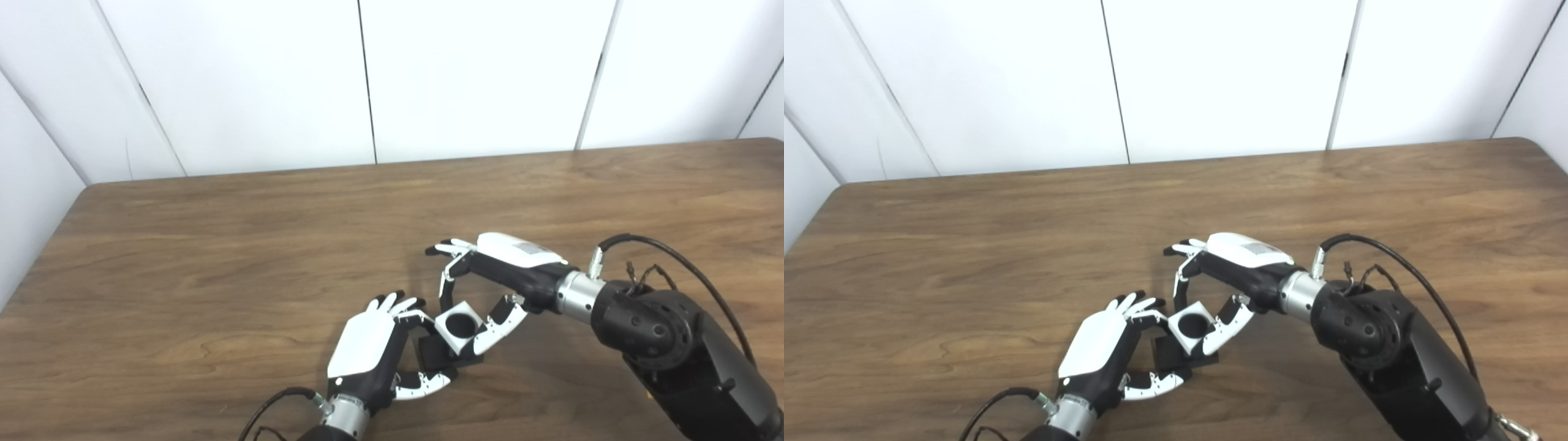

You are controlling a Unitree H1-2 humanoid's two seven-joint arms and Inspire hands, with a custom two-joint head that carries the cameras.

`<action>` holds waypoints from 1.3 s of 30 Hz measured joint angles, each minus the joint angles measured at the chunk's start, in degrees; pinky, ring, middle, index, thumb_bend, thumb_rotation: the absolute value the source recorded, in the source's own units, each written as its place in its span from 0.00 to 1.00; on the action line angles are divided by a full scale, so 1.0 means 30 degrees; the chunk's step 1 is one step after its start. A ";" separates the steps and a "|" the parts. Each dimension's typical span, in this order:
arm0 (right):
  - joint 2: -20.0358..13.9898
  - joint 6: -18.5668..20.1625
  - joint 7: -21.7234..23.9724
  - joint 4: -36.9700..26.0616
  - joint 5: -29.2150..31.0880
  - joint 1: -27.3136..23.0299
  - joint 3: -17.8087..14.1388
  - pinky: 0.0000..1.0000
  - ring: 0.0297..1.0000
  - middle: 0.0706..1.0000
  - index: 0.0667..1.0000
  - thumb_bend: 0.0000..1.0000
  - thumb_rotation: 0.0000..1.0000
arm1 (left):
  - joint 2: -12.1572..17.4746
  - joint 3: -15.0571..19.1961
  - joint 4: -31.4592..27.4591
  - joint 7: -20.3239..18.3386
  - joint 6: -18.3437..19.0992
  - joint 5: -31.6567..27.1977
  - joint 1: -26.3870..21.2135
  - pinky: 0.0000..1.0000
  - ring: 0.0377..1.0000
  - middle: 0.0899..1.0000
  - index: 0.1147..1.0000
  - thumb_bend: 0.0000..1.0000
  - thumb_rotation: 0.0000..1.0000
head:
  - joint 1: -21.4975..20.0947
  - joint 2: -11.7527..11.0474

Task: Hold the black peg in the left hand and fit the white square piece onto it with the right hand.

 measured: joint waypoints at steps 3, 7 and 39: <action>0.0000 -0.0003 0.0000 0.0074 0.0008 0.0001 0.0005 0.96 1.00 0.95 0.46 0.52 0.15 | -0.0015 -0.0004 0.0001 0.0020 0.0004 0.0002 -0.0014 1.00 0.96 0.87 0.55 0.61 0.28 | 0.0029 -0.0029; 0.0000 -0.0126 -0.0003 0.0445 0.0037 0.0014 0.0041 0.96 1.00 0.95 0.46 0.52 0.15 | -0.0024 -0.0017 0.0001 0.0019 0.0004 0.0005 -0.0015 1.00 0.96 0.87 0.55 0.61 0.28 | 0.0029 -0.0029; -0.0041 -0.0068 -0.0001 0.0906 0.0115 0.0322 -0.0293 0.95 1.00 0.93 0.66 0.93 0.34 | -0.0056 -0.0116 -0.0030 -0.0141 0.0394 0.0426 -0.0068 1.00 0.94 0.87 0.76 0.88 0.51 | 0.0117 0.0059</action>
